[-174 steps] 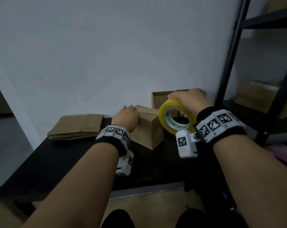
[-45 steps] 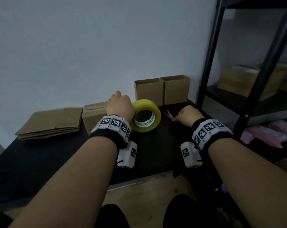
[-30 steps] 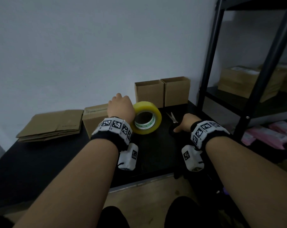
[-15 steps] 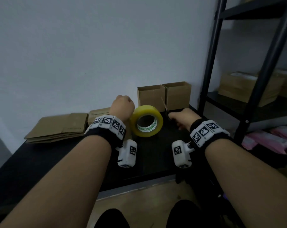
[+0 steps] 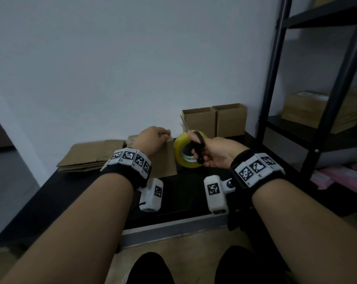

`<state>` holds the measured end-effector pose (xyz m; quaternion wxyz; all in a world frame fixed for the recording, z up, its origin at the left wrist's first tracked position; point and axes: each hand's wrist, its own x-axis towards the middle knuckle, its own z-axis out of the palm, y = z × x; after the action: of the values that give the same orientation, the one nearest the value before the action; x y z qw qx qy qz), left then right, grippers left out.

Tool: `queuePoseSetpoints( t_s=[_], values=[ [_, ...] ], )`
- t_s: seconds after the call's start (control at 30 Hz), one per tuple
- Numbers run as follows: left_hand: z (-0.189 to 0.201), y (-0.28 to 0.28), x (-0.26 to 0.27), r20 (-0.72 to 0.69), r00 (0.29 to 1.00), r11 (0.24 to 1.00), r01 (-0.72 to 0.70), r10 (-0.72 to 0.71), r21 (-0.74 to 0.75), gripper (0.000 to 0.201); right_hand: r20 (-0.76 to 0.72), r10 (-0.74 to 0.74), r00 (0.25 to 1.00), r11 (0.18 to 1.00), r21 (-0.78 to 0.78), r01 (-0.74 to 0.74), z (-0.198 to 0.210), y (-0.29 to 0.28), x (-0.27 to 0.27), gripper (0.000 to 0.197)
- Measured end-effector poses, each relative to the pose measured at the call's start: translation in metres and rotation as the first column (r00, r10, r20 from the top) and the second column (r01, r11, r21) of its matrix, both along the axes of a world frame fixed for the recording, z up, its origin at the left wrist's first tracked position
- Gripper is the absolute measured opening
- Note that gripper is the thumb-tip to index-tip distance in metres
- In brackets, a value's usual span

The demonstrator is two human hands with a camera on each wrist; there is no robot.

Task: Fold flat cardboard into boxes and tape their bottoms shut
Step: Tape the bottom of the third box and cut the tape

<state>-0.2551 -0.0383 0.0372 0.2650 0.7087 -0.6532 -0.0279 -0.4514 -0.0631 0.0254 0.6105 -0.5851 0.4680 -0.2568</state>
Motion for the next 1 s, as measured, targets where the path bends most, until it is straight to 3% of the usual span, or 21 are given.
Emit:
queuePoseSetpoints(
  t_s=[0.13,0.37,1.0],
  values=[
    [0.002,0.002,-0.002,0.028,1.0,0.999,-0.008,0.007,0.031,0.032,0.066,0.13,0.989,0.985,0.103,-0.137,0.002,0.011,-0.013,0.069],
    [0.004,0.003,-0.003,0.035,0.999,0.998,-0.019,0.018,0.052,0.032,0.012,0.228,0.974,0.966,0.118,-0.228,0.009,0.023,-0.019,0.074],
    [-0.001,-0.003,0.003,0.014,1.0,1.0,-0.007,0.006,0.02,0.029,-0.048,0.124,0.991,0.986,0.113,-0.118,-0.005,0.019,0.027,0.075]
  ],
)
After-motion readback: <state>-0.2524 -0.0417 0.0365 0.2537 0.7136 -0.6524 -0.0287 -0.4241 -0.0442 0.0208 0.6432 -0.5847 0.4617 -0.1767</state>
